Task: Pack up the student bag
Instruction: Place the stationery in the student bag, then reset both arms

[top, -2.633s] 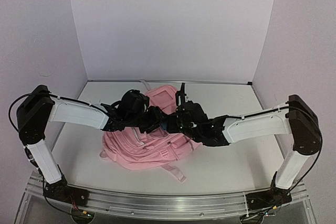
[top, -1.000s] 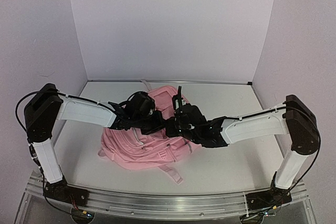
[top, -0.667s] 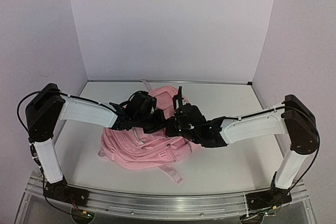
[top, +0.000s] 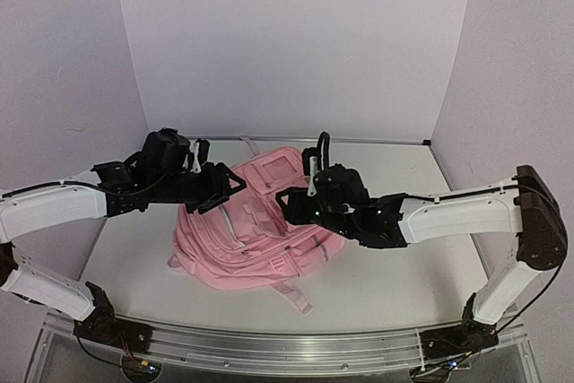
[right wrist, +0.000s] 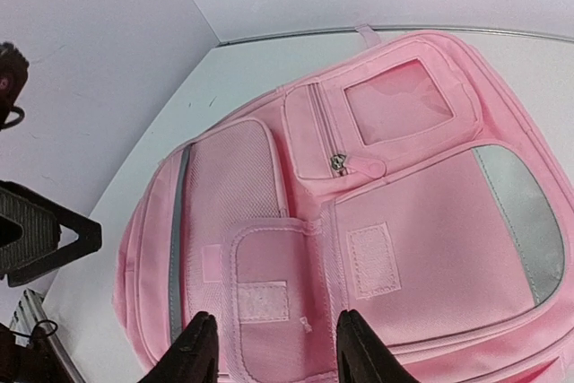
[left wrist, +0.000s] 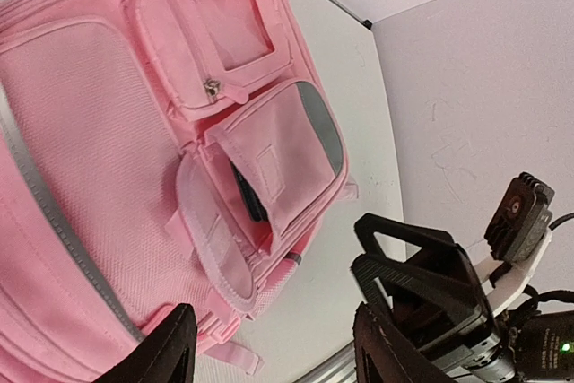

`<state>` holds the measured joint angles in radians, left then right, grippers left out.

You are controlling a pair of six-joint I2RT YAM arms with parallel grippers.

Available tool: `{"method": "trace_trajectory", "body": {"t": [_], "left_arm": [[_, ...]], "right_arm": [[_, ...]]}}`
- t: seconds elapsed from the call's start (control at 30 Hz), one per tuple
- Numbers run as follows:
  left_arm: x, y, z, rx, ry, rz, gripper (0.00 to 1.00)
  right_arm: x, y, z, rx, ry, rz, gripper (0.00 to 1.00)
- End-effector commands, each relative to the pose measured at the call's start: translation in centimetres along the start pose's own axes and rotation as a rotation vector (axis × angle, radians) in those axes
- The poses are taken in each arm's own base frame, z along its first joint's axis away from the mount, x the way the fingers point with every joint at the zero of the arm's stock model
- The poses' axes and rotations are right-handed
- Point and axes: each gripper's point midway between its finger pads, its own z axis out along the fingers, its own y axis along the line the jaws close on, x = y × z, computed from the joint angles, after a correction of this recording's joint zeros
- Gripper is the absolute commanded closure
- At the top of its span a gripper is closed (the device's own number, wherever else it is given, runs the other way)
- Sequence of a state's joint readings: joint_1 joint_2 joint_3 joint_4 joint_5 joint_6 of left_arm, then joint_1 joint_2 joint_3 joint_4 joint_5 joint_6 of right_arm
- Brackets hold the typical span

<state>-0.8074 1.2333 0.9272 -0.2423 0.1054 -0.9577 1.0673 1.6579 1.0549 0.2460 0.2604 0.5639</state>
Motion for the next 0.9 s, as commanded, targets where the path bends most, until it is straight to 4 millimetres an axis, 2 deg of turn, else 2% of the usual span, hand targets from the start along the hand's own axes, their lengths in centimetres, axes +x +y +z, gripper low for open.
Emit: {"method": "trace_trajectory", "body": {"t": [0.0, 0.1, 0.27, 0.43, 0.57, 0.73, 0.87], "left_arm": [[1.4, 2.0, 0.0, -0.007, 0.058, -0.064, 0.39], [2.0, 2.0, 1.1, 0.047, 0.095, -0.098, 0.4], [2.8, 1.8, 3.3, 0.13, 0.153, -0.153, 0.43], [3.4, 2.3, 5.6, 0.114, 0.204, -0.165, 0.49], [3.8, 2.8, 7.0, 0.103, 0.226, -0.171, 0.57], [3.2, 1.3, 8.6, 0.168, 0.238, -0.162, 0.62], [3.3, 0.8, 10.8, 0.177, 0.282, -0.143, 0.71]], "right_arm": [[-0.6, -1.8, 1.0, 0.047, 0.027, 0.015, 0.61], [0.3, -2.4, 2.6, 0.037, 0.074, 0.022, 0.66], [3.3, -2.9, 5.1, 0.038, 0.155, 0.014, 0.7], [4.9, -5.6, 5.8, 0.119, 0.172, 0.056, 0.72], [3.3, -6.3, 4.7, 0.131, 0.138, 0.068, 0.68], [-0.4, -7.0, 1.9, 0.149, 0.045, 0.088, 0.62], [-2.0, -7.6, -0.1, 0.162, 0.004, 0.103, 0.6]]}}
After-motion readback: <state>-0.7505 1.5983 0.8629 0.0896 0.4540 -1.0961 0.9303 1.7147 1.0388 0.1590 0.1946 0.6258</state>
